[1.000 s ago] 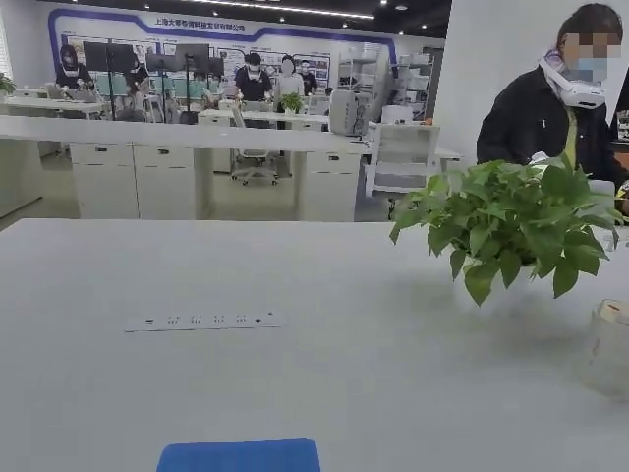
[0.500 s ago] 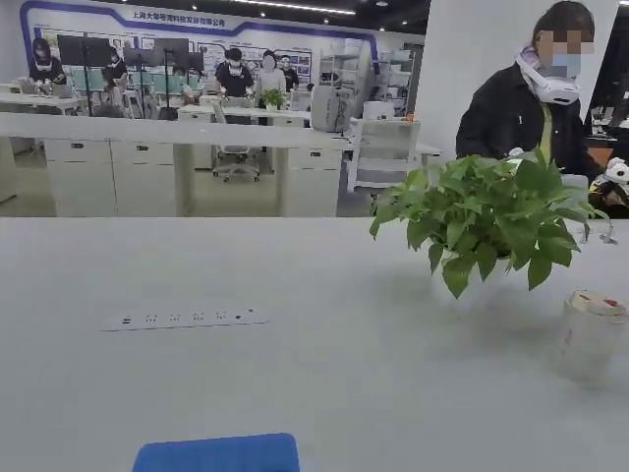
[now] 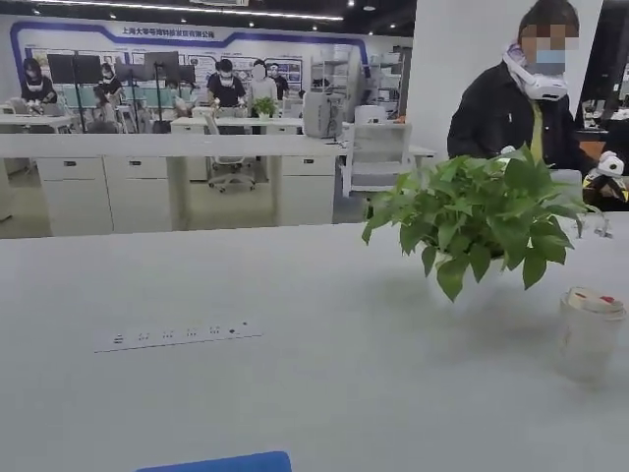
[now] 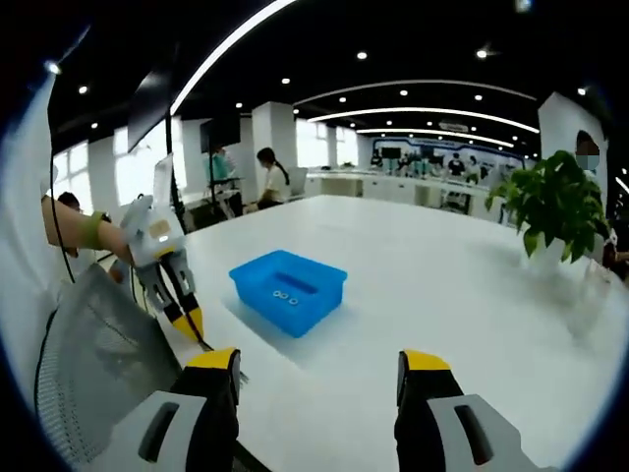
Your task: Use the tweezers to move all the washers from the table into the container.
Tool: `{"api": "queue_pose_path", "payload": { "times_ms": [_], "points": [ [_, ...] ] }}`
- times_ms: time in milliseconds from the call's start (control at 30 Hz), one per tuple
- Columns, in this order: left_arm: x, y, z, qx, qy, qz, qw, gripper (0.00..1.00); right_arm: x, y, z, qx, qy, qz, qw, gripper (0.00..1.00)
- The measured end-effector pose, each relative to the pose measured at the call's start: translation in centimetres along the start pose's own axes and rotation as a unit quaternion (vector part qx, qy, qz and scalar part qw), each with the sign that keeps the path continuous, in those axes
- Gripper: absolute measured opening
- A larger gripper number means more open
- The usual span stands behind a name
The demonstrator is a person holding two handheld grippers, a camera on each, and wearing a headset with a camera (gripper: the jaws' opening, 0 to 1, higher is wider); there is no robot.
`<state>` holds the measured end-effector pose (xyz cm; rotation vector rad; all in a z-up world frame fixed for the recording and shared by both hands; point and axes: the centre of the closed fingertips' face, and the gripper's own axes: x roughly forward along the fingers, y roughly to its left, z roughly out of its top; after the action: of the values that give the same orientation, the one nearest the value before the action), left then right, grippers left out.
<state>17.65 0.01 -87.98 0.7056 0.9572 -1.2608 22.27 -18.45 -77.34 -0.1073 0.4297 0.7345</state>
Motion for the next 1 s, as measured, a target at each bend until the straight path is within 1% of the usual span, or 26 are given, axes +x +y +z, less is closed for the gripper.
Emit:
{"api": "queue_pose_path", "payload": {
  "times_ms": [33, 100, 167, 200, 233, 267, 300, 333, 367, 433, 467, 500, 533, 600, 633, 667, 700, 733, 767, 800, 833, 867, 900, 933, 967, 1000],
  "points": [
    [0.0, 0.0, -0.1, -0.023, 0.004, -0.009, 0.9997, 0.0, 0.0, -0.1, 0.0, 0.001, 0.0, -0.003, 1.0, 0.65],
    [0.0, 0.3, 0.0, -0.023, 0.003, -0.01, 0.9997, 0.0, 0.1, -0.3, 0.0, -0.005, 0.003, -0.015, 0.9999, 0.68],
    [0.0, 0.1, 0.0, -0.049, -0.002, -0.014, 0.9987, 0.0, 0.1, -0.3, 0.0, -0.012, 0.005, -0.02, 0.9997, 0.7],
    [0.0, 0.1, 0.1, -0.072, -0.013, -0.012, 0.9973, 0.0, 0.1, -0.4, 0.0, -0.011, 0.005, -0.022, 0.9997, 0.71],
    [0.0, 0.1, 0.1, -0.078, -0.017, -0.009, 0.9968, 0.02, 0.1, -0.5, 0.0, -0.011, 0.004, -0.022, 0.9997, 0.7],
    [0.0, 0.1, 0.3, -0.091, -0.035, -0.003, 0.9952, 0.04, 0.0, -0.5, 0.1, -0.009, 0.001, -0.023, 0.9997, 0.7],
    [-0.1, 0.0, 0.2, -0.101, -0.043, 0.0, 0.9939, 0.07, 0.0, -0.7, 0.2, -0.005, -0.003, -0.025, 0.9997, 0.71],
    [-0.3, -0.4, 0.0, -0.125, -0.052, 0.002, 0.9907, 0.11, 0.0, -0.7, 0.3, -0.003, -0.006, -0.025, 0.9997, 0.71],
    [-0.5, -0.2, -0.2, -0.134, -0.056, 0.013, 0.9893, 0.15, 0.0, -0.7, 0.4, 0.001, -0.008, -0.026, 0.9996, 0.71],
    [-1.6, -0.2, -0.7, -0.16, -0.074, 0.037, 0.9836, 0.23, 0.0, -0.8, 0.4, 0.004, -0.008, -0.026, 0.9996, 0.72],
    [-2.4, 0.0, -0.8, -0.182, -0.093, 0.053, 0.9776, 0.24, 0.0, -0.8, 0.4, 0.004, -0.008, -0.028, 0.9996, 0.72],
    [-3.1, 0.2, -0.8, -0.195, -0.108, 0.066, 0.9726, 0.28, 0.0, -0.9, 0.4, 0.003, -0.008, -0.029, 0.9995, 0.72],
    [-4.3, 0.7, -0.8, -0.217, -0.137, 0.092, 0.9622, 0.32, 0.0, -0.9, 0.5, 0.001, -0.009, -0.031, 0.9995, 0.72],
    [-5.8, 1.1, -0.9, -0.254, -0.17, 0.116, 0.9451, 0.44, -0.1, -0.9, 0.7, -0.002, -0.014, -0.033, 0.9993, 0.72],
    [-7.1, 1.5, -1.1, -0.28, -0.197, 0.142, 0.9289, 0.48, -0.1, -1.0, 0.8, -0.003, -0.018, -0.034, 0.9993, 0.72],
    [-8.0, 1.8, -1.0, -0.29, -0.215, 0.159, 0.919, 0.51, -0.2, -1.0, 1.1, -0.003, -0.023, -0.036, 0.9991, 0.73],
    [-9.3, 2.1, -1.1, -0.303, -0.242, 0.184, 0.9035, 0.55, -0.2, -1.0, 1.3, -0.003, -0.029, -0.037, 0.9989, 0.73],
    [-10.1, 2.3, -1.0, -0.306, -0.259, 0.201, 0.8937, 0.58, -0.3, -1.0, 1.5, -0.003, -0.035, -0.039, 0.9986, 0.74],
    [-11.2, 2.5, -1.0, -0.307, -0.283, 0.221, 0.8815, 0.61, -0.4, -1.1, 1.7, -0.002, -0.041, -0.039, 0.9984, 0.74],
    [-11.6, 2.5, -0.8, -0.302, -0.294, 0.227, 0.8778, 0.63, -0.4, -0.9, 2.1, 0.004, -0.053, -0.035, 0.998, 0.75],
    [-12.7, 2.7, -0.4, -0.295, -0.327, 0.242, 0.8643, 0.63, -0.5, -0.9, 2.3, 0.009, -0.058, -0.034, 0.9977, 0.75],
    [-13.3, 2.8, -0.2, -0.297, -0.348, 0.251, 0.853, 0.63, -0.6, -1.0, 2.5, 0.008, -0.066, -0.037, 0.9971, 0.77],
    [-14.1, 2.9, 0.1, -0.305, -0.374, 0.259, 0.8366, 0.64, -0.7, -1.1, 2.7, 0.007, -0.072, -0.041, 0.9966, 0.78],
    [-15.0, 3.2, 0.4, -0.314, -0.4, 0.27, 0.8176, 0.66, -0.7, -1.2, 2.9, 0.007, -0.077, -0.044, 0.996, 0.78],
    [-15.7, 3.4, 0.6, -0.316, -0.42, 0.278, 0.804, 0.7, -0.9, -1.4, 3.1, 0.007, -0.084, -0.049, 0.9952, 0.79],
    [-16.2, 3.7, 0.8, -0.317, -0.437, 0.287, 0.7915, 0.76, -1.0, -1.5, 3.3, 0.008, -0.09, -0.052, 0.9945, 0.8]
  ]
}}
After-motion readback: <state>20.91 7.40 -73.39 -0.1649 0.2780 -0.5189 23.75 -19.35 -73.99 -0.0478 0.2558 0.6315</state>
